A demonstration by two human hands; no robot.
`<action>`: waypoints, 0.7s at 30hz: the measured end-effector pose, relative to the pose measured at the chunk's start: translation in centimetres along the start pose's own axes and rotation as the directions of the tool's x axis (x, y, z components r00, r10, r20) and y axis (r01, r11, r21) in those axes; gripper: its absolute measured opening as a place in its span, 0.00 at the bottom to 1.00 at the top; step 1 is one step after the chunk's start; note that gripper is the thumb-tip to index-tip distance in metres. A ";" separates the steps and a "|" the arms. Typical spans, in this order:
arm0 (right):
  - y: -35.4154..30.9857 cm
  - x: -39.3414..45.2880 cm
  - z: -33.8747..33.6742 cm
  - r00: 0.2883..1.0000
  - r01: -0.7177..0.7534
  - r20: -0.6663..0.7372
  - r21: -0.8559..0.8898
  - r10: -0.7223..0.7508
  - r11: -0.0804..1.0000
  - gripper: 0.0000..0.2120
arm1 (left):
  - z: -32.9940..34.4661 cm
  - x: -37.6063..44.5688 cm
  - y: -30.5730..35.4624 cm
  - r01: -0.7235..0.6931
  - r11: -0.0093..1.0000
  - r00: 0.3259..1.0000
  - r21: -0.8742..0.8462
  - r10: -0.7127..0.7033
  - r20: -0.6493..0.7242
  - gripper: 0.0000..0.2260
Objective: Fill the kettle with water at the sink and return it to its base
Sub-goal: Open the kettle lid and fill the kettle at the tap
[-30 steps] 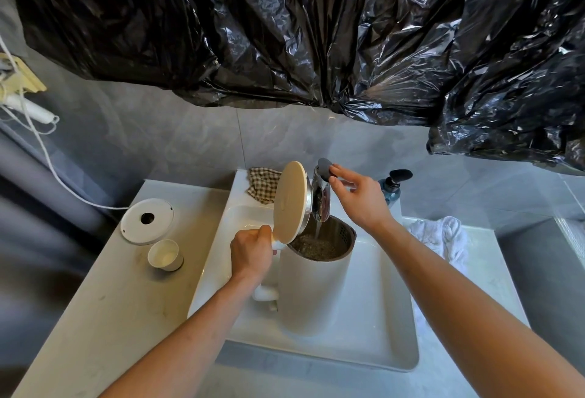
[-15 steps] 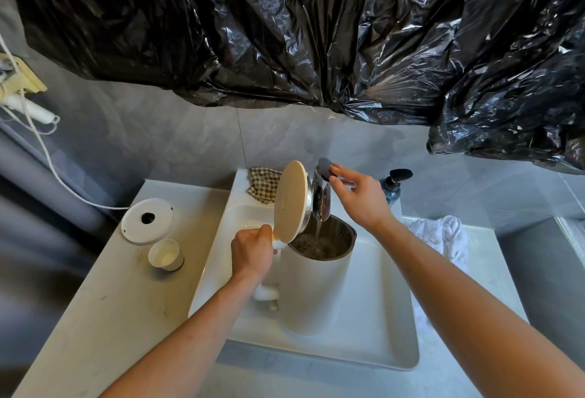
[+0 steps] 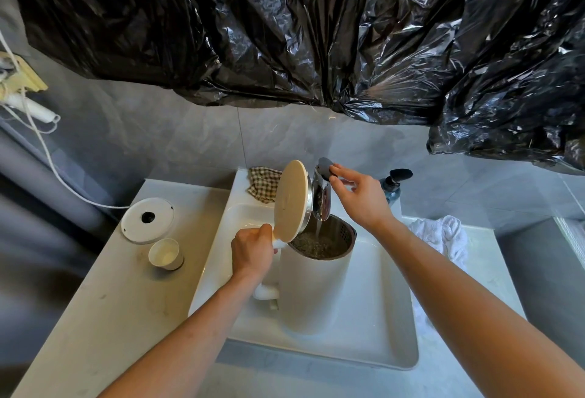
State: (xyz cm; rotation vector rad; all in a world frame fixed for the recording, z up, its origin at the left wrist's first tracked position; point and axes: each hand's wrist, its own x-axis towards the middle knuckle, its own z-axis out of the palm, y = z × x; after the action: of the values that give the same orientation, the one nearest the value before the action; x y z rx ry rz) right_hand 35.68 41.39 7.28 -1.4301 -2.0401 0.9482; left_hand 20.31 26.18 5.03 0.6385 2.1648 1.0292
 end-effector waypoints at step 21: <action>0.3 0.1 0.0 1.000 0.013 0.003 0.006 -0.013 1.000 0.19 | -0.1 -0.2 0.1 0.018 0.999 1.000 -0.045 -0.018 -0.003 0.18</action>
State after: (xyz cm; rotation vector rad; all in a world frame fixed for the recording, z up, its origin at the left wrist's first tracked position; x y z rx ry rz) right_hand 35.89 41.55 7.06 -1.4111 -2.0454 0.9507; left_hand 20.37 26.01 5.24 0.5960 2.1401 1.0667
